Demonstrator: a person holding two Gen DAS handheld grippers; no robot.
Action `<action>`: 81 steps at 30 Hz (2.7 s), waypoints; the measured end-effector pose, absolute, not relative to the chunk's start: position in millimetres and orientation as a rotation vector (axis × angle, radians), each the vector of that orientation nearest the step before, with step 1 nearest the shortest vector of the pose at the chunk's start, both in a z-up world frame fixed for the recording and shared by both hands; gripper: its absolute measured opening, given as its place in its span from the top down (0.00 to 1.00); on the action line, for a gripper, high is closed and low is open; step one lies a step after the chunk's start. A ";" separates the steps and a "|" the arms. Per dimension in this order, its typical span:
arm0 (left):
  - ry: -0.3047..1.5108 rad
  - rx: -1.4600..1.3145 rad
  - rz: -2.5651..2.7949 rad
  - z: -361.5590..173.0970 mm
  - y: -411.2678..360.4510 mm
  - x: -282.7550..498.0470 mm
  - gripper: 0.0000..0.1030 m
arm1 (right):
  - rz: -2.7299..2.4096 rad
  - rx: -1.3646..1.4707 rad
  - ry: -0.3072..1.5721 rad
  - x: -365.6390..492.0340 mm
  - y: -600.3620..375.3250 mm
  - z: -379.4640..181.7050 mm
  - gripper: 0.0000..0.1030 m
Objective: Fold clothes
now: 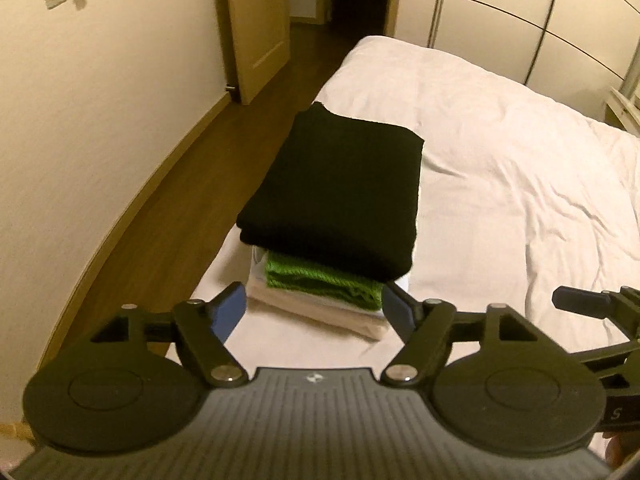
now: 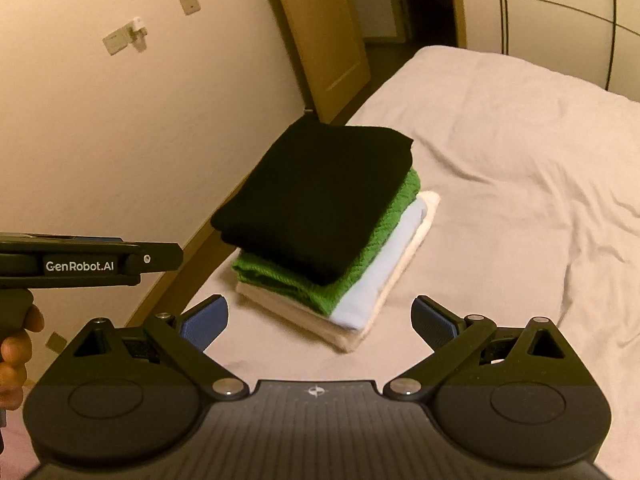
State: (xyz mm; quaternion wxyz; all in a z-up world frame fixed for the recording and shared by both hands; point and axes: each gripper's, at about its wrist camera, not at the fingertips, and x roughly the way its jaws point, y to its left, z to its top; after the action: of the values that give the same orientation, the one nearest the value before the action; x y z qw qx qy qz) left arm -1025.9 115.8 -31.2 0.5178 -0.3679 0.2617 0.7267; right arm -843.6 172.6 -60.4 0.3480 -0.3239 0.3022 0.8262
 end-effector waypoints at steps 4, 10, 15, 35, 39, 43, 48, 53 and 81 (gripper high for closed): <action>0.607 -0.891 1.810 -22.8 106.3 -1000.6 0.16 | 2.189 -0.871 0.757 -824.3 170.5 -55.4 0.02; 0.577 -0.936 1.889 -12.0 97.5 -952.8 0.09 | 2.266 -0.935 0.696 -789.4 176.0 -46.4 0.01; 0.556 -0.948 1.974 -3.1 86.0 -907.8 0.02 | 2.340 -0.987 0.651 -760.6 187.0 -39.7 0.01; 0.448 -1.056 2.241 -0.7 73.6 -773.5 0.01 | 2.535 -1.173 0.485 -674.3 221.2 -34.9 0.00; 0.433 -1.095 2.263 -5.5 86.0 -757.6 0.01 | 2.559 -1.203 0.454 -666.3 232.0 -38.0 0.00; 0.397 -1.137 2.261 -14.1 100.1 -747.4 0.01 | 2.568 -1.225 0.416 -659.8 247.7 -44.5 0.00; 0.428 -1.196 2.299 -27.6 120.8 -740.2 0.01 | 2.542 -1.251 0.415 -653.9 273.1 -57.4 0.00; 0.458 -1.203 2.323 -35.6 134.7 -737.9 0.01 | 2.521 -1.287 0.416 -655.4 294.6 -69.7 0.00; 0.456 -1.330 2.342 -74.9 175.7 -771.8 0.01 | 2.565 -1.401 0.357 -711.9 346.1 -92.0 0.00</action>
State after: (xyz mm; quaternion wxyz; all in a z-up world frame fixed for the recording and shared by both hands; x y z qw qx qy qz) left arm -771.8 175.7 -74.9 0.2037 -0.4767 0.1636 0.8393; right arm -711.9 346.1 -92.0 0.0983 -0.4736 0.1206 0.8669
